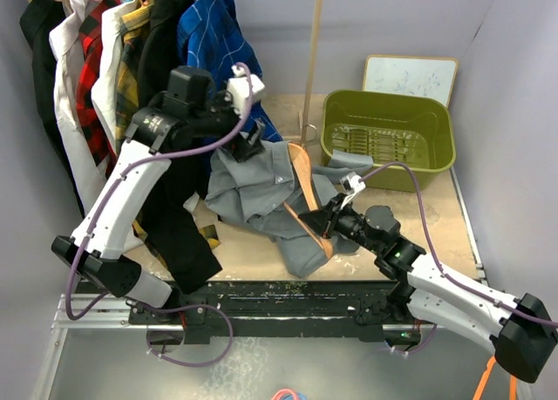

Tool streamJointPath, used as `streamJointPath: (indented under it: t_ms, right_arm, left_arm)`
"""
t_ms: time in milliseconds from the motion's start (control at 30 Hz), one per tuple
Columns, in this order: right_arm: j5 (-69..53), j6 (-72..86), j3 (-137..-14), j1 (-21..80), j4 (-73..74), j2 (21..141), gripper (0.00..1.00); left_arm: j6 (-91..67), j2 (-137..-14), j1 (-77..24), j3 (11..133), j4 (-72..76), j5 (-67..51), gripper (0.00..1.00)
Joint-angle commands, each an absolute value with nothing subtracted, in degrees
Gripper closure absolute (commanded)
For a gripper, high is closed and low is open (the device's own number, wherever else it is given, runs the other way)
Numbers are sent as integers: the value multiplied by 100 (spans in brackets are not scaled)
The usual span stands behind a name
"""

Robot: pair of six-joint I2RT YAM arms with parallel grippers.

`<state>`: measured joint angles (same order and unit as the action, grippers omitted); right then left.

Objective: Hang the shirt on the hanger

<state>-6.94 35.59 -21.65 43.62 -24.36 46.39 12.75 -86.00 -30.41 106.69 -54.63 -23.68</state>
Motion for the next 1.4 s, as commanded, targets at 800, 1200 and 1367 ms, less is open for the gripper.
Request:
streamJointPath:
  t_ms: [800, 1200, 1367]
  right_arm:
    - [-1096, 673, -1381, 4358, -5493, 5522, 100]
    - [-1164, 574, -1371, 4414, -5475, 5489, 100]
    - [-1113, 536, -1395, 4466, -5475, 5524, 100]
  left_arm:
    - [6884, -10152, -2181, 12115, -8868, -5893, 5]
    - [6561, -10675, -2183, 12172, -8342, -5244, 7]
    - [6736, -10836, -2180, 12109, -8451, -5156, 13]
